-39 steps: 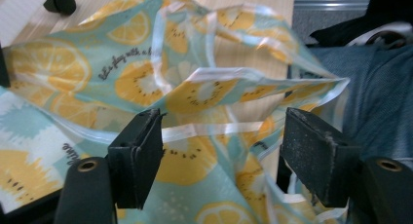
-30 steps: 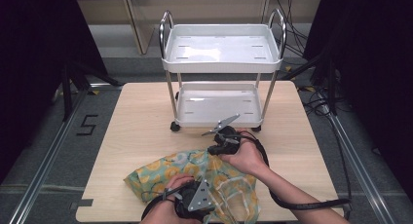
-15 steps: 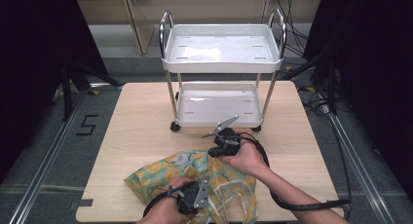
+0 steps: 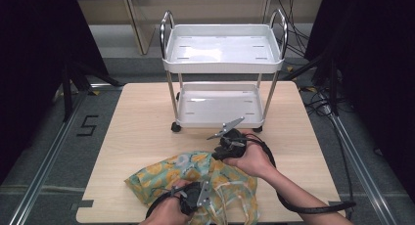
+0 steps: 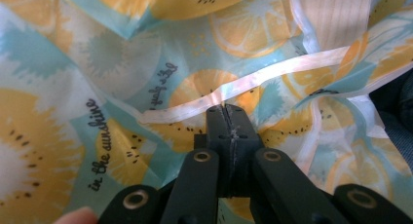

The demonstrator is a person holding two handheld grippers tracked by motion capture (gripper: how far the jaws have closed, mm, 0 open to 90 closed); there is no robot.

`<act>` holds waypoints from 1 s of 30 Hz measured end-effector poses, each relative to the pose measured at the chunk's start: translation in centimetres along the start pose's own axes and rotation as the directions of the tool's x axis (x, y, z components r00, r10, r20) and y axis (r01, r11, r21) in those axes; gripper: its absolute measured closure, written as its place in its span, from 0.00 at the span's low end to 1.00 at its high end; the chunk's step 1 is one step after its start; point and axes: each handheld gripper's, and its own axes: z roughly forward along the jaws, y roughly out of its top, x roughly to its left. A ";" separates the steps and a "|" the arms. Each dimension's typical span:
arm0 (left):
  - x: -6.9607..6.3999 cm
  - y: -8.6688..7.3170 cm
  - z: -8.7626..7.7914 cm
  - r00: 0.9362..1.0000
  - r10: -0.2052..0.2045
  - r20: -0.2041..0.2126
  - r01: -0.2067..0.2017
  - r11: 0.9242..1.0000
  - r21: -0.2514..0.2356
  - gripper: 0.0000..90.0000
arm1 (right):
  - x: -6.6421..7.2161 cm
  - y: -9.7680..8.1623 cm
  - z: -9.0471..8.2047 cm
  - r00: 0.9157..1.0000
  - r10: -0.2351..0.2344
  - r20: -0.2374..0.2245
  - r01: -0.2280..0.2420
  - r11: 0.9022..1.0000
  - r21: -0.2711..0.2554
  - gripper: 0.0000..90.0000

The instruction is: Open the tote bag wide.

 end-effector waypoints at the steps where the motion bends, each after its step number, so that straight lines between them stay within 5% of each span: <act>1: 0.0 0.0 0.0 1.000 -0.008 0.004 0.008 1.000 -0.001 1.00 | -0.1 -0.2 -0.1 1.000 -0.021 0.012 0.021 1.000 -0.016 0.71; 4: 0.3 0.0 -0.1 1.000 -0.020 0.019 0.020 1.000 -0.003 1.00 | -0.3 -0.6 -1.0 0.998 -0.062 0.019 0.063 0.997 -0.036 0.60; 10: 0.8 -0.4 -0.2 0.996 -0.085 0.019 0.086 0.996 -0.032 1.00 | 0.5 -1.9 -4.3 0.989 -0.146 -0.007 0.145 0.986 -0.079 0.57; 15: 0.9 -0.4 -0.2 0.995 -0.095 0.009 0.095 0.994 -0.050 1.00 | 1.8 -4.0 -5.4 0.983 -0.170 -0.072 0.169 0.985 -0.020 0.59; 19: 1.2 -0.5 -0.5 0.993 -0.116 -0.013 0.116 0.992 -0.059 1.00 | 3.1 -5.6 -4.9 0.957 -0.242 -0.160 0.246 0.969 0.006 0.58; 23: 1.5 -0.5 -0.5 0.991 -0.131 -0.002 0.131 0.990 -0.059 1.00 | 4.2 -6.7 -4.2 0.953 -0.201 -0.227 0.213 0.977 0.031 0.56; 28: 1.5 -0.5 -0.8 0.988 -0.149 -0.039 0.145 0.985 -0.090 1.00 | 4.7 -7.2 -2.8 0.954 -0.165 -0.250 0.188 0.980 0.070 0.54; 30: 1.7 -0.5 -1.0 0.988 -0.155 -0.022 0.153 0.985 -0.081 1.00 | 4.7 -7.2 -2.4 0.955 -0.179 -0.237 0.201 0.977 0.072 0.54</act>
